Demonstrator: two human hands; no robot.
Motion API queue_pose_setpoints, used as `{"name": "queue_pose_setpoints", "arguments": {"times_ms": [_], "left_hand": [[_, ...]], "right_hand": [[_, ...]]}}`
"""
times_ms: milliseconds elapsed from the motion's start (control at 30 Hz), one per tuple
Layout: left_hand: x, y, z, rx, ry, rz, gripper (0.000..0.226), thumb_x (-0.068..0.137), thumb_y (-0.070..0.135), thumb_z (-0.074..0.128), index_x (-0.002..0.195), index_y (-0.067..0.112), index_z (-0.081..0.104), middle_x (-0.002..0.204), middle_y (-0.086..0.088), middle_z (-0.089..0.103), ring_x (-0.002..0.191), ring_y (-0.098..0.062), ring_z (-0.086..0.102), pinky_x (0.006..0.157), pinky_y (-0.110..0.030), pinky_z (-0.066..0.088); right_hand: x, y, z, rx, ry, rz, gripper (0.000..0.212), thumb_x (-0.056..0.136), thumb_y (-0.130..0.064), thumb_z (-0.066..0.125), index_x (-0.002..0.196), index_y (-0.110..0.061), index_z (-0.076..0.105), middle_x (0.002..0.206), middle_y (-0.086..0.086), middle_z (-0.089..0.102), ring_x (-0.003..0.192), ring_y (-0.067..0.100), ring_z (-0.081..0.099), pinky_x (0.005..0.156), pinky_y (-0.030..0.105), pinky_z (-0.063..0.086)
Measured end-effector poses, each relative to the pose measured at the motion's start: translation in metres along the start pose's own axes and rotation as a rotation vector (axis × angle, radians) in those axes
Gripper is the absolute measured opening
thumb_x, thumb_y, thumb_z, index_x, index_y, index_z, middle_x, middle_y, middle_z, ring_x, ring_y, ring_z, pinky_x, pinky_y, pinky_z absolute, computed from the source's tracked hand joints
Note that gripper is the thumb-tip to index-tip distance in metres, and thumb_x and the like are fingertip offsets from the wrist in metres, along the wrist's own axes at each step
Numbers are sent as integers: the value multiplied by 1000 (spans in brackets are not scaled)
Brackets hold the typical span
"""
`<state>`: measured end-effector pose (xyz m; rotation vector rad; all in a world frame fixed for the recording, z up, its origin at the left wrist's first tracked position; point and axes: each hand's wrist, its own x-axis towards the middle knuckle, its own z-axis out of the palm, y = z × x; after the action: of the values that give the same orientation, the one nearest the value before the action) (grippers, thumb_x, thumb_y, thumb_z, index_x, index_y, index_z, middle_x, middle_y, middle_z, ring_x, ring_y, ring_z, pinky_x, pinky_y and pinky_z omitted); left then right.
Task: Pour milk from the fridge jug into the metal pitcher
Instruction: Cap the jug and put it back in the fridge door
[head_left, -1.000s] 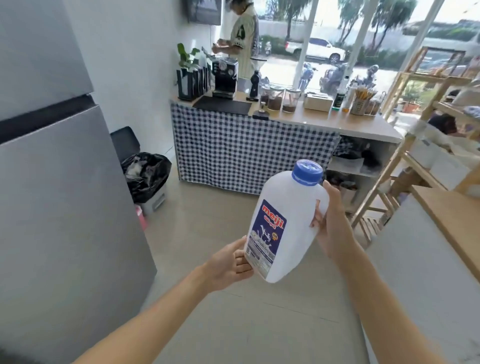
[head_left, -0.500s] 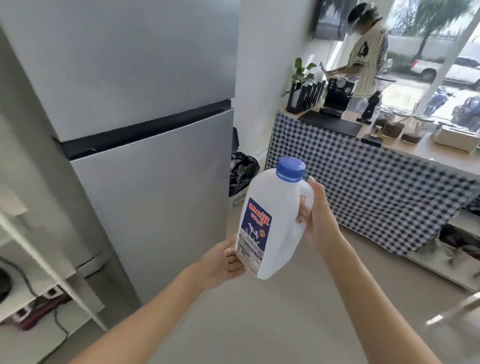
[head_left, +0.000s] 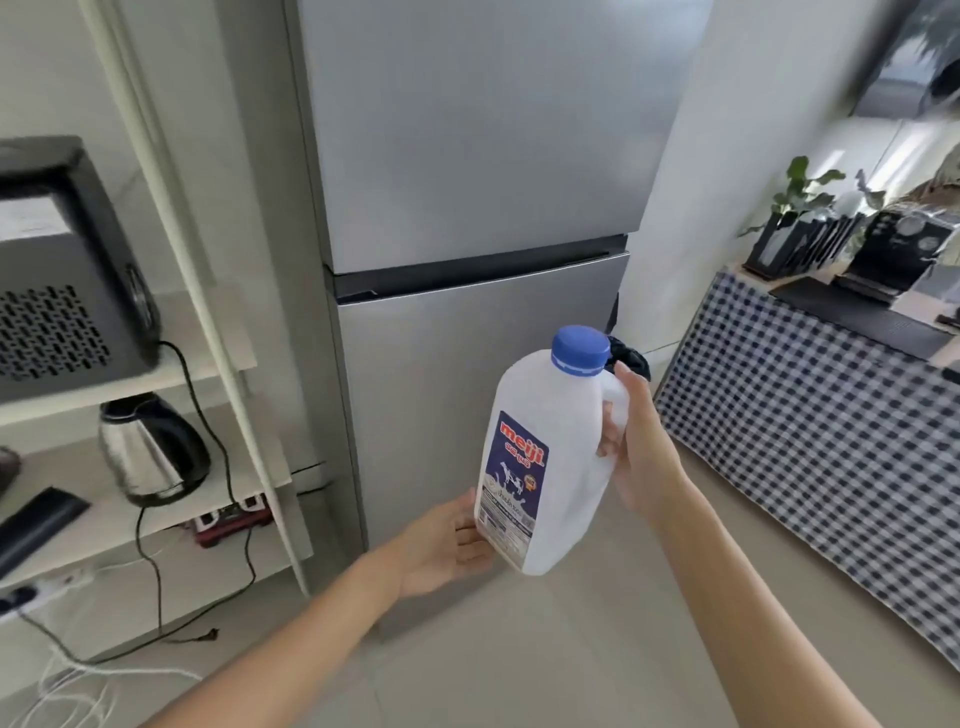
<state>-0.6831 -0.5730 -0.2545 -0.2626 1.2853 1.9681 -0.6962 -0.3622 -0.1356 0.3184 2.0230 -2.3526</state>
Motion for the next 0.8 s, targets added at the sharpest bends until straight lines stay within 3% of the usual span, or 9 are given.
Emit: {"name": "queue_pose_setpoints", "arguments": {"times_ms": [67, 167, 333, 467, 567, 633, 800], "left_hand": [[-5, 8, -12, 148, 27, 26, 53, 93, 49, 44, 124, 6, 55, 116, -9, 62, 104, -20, 60, 93, -32, 46], [-19, 38, -26, 592, 112, 184, 54, 87, 57, 50, 125, 19, 56, 127, 2, 61, 117, -12, 56, 91, -27, 43], [-31, 105, -39, 1481, 406, 584, 53, 96, 40, 46, 144, 18, 36, 149, 0, 38, 136, -12, 35, 110, -27, 26], [-22, 157, -48, 1980, 528, 770, 61, 97, 36, 44, 150, 18, 21, 157, -7, 18, 145, -20, 16, 117, -32, 11], [-8, 191, -53, 2203, 654, 771, 68, 96, 32, 45, 151, 18, 7, 159, -10, 2, 147, -23, 4, 118, -35, 3], [1, 208, -55, 2233, 731, 718, 73, 95, 28, 48, 151, 17, 2, 159, -12, -3, 147, -24, 3, 118, -36, 3], [11, 222, -57, 2256, 832, 714, 91, 82, -4, 58, 150, 11, 0, 156, -15, 13, 141, -29, 20, 116, -36, 14]], "right_hand": [[3, 0, 9, 4, -20, 0, 51, 63, -70, 58, 62, -21, 43, 64, 8, 35, 69, 27, 35, 77, 36, 31], [6, -1, 17, 35, -53, -40, 50, 70, -63, 57, 54, -21, 35, 52, 0, 28, 53, 14, 28, 62, 30, 25], [3, 2, 21, 71, -38, -24, 51, 87, -54, 50, 51, -22, 34, 44, -4, 27, 49, 14, 26, 58, 31, 23], [1, 14, 13, 19, -1, 2, 54, 78, -61, 54, 47, -22, 33, 48, -2, 27, 52, 15, 26, 61, 32, 23], [-1, 22, 4, -42, 42, 30, 55, 68, -67, 56, 47, -22, 32, 49, -2, 26, 53, 16, 24, 63, 34, 21], [-3, 26, -3, -68, 63, 46, 57, 68, -68, 54, 47, -21, 29, 49, -2, 25, 55, 16, 23, 65, 34, 21], [-6, 29, -22, -112, 97, 68, 62, 68, -71, 51, 50, -19, 23, 52, 1, 23, 62, 21, 20, 71, 36, 21]]}}
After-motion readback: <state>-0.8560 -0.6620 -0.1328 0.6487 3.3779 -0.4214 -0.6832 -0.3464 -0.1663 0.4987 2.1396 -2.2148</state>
